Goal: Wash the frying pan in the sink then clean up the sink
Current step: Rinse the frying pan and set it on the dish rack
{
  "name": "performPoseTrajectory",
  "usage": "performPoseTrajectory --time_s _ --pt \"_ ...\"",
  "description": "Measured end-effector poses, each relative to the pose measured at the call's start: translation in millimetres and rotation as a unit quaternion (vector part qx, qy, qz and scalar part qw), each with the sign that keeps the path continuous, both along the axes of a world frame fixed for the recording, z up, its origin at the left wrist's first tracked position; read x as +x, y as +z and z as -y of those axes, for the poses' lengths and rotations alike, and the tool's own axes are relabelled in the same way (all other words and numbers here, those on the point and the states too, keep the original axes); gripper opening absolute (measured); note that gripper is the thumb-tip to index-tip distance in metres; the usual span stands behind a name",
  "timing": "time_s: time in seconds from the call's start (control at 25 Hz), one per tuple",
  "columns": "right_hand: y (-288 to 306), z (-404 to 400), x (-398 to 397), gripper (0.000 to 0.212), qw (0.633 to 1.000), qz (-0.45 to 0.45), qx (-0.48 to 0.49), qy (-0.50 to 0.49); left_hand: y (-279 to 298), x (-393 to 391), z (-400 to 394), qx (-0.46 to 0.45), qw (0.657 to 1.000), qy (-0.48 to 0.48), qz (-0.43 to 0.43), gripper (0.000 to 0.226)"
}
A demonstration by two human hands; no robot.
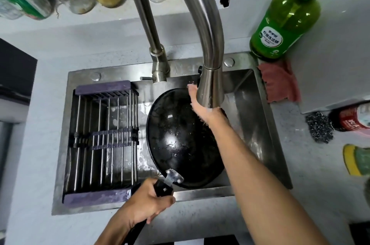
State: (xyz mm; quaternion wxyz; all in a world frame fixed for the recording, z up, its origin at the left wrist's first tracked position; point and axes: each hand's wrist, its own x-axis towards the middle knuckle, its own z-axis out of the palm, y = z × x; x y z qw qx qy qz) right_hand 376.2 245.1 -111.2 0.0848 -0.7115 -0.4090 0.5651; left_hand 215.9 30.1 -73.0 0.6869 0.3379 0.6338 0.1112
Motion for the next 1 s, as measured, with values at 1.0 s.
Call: performPoseTrajectory --time_s 1.0 --pt "39 87 104 0.062 0.963 -0.122 -0.047 -0.235 4 12 -28 0.163 0.818 -0.325 -0.446 0.026"
